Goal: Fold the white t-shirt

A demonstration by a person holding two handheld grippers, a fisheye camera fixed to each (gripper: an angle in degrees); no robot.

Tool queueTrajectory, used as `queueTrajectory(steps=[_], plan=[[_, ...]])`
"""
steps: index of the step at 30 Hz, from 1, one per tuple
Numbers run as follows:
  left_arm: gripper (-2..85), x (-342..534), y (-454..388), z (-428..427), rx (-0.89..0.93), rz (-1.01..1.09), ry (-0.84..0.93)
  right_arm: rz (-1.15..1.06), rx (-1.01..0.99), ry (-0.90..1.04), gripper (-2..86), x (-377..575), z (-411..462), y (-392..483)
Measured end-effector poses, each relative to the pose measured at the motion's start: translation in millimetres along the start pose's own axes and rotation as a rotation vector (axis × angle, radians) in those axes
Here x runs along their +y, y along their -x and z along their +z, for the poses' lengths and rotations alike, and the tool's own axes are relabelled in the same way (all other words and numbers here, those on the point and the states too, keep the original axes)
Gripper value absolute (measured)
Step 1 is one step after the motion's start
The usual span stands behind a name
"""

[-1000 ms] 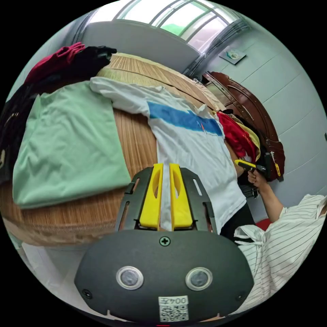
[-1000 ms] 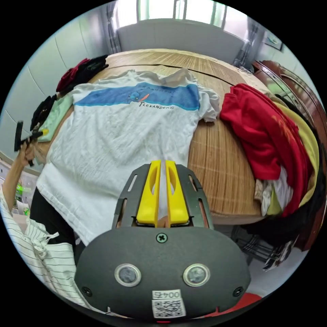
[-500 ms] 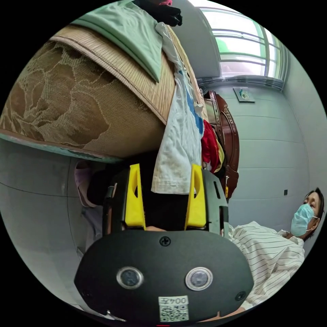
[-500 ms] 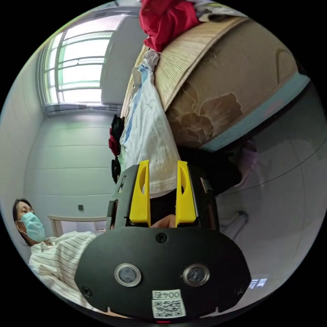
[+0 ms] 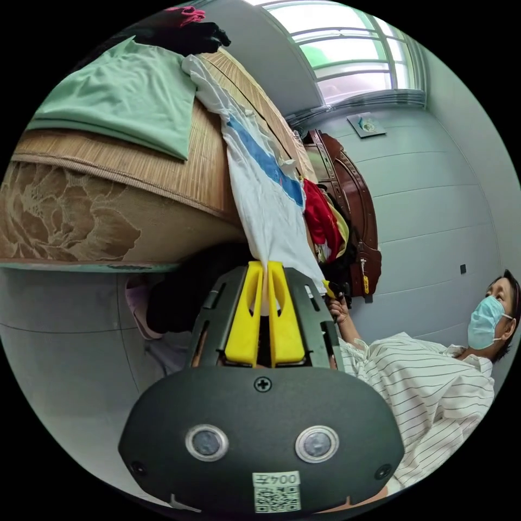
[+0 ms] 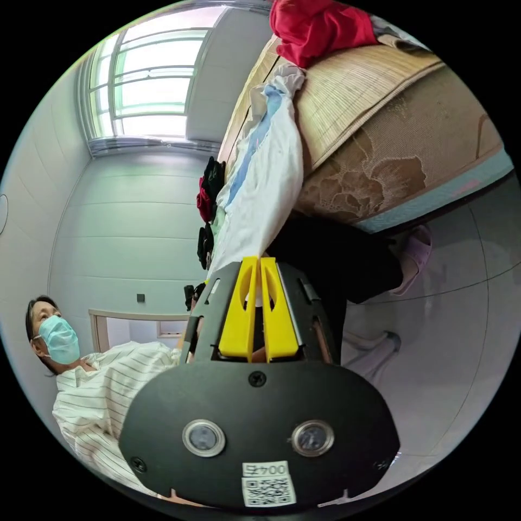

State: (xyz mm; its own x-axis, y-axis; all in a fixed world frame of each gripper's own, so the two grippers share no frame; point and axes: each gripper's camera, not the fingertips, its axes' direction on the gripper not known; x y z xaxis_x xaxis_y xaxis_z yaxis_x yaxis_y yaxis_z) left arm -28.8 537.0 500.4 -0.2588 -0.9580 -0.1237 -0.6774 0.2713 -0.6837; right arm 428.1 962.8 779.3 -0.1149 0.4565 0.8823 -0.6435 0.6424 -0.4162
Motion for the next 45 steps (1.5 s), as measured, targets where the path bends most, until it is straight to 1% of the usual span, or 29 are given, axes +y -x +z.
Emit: queueTrajectory(steps=[5,7,8,9,10,11,12,13,14,15,16,17,18,19,20,22,23,25,28,30,32,33,36,40,45], plan=[[2.4,41,19,-8,-0.029,-0.068,-0.011,-0.017,0.062,0.092,0.7,35,8,8],[2.8,59,24,-23,-0.087,-0.128,-0.098,-0.02,0.148,0.086,1.2,44,8,10],[2.9,62,22,-27,-0.108,-0.131,-0.126,-0.024,0.206,0.053,1.5,49,3,14],[2.8,64,8,-33,-0.167,-0.097,-0.183,-0.037,0.27,0.009,1.7,52,-4,21],[2.6,60,-15,-32,-0.232,-0.011,-0.221,-0.05,0.306,-0.012,1.7,52,-6,26],[2.5,56,-29,-28,-0.264,0.041,-0.229,-0.095,0.393,-0.038,1.6,49,-7,40],[2.3,43,-55,-13,-0.321,0.144,-0.233,-0.155,0.484,-0.043,1.3,42,-2,56],[2.0,27,-81,10,-0.36,0.241,-0.232,-0.186,0.529,-0.04,1.0,36,3,64],[1.9,18,-94,24,-0.376,0.291,-0.229,-0.249,0.614,-0.028,0.4,22,19,79],[1.7,0,-118,56,-0.417,0.385,-0.215,-0.31,0.684,-0.013,0.1,6,39,92],[1.6,-18,-140,93,-0.484,0.469,-0.205,-0.339,0.713,-0.001,0.0,-4,51,97],[1.5,-26,-149,113,-0.522,0.506,-0.203,-0.396,0.764,0.024,0.0,-22,78,107],[1.4,-41,-164,152,-0.585,0.57,-0.2,-0.446,0.809,0.043,0.2,-40,104,114],[1.3,-56,-174,191,-0.625,0.617,-0.188,-0.463,0.827,0.05,0.4,-49,116,116],[1.3,-63,-178,210,-0.636,0.633,-0.182,-0.488,0.848,0.063,1.1,-66,138,120],[1.1,-87,-182,277,-0.678,0.68,-0.167,-0.52,0.835,0.06,2.8,-92,160,127],[1.1,-93,-179,291,-0.695,0.678,-0.154,-0.525,0.822,0.049,4.1,-112,169,133],[0.8,-116,-160,340,-0.74,0.61,-0.102,-0.509,0.777,0.039,5.2,-148,178,138],[0.4,-129,-139,369,-0.701,0.531,-0.052,-0.41,0.604,0.025,6.4,-223,183,138],[0.3,-133,-131,375,-0.698,0.48,-0.045,-0.262,0.373,0.013,7.6,-285,187,123],[0.3,-137,-124,381,-0.666,0.455,-0.027,-0.141,0.23,0.001,8.5,-326,196,104],[0.3,-138,-121,385,-0.659,0.447,-0.017,-0.088,0.194,-0.003,9.3,-349,206,93],[0.2,-137,-120,396,-0.672,0.456,-0.021,0.028,0.251,0.015,10.3,-394,235,69],[0.2,-136,-121,411,-0.696,0.472,-0.021,0.117,0.269,0.042,9.7,-423,260,49],[0.3,-140,-113,419,-0.662,0.458,-0.016,0.136,0.28,0.055,3.6,-455,285,46]])
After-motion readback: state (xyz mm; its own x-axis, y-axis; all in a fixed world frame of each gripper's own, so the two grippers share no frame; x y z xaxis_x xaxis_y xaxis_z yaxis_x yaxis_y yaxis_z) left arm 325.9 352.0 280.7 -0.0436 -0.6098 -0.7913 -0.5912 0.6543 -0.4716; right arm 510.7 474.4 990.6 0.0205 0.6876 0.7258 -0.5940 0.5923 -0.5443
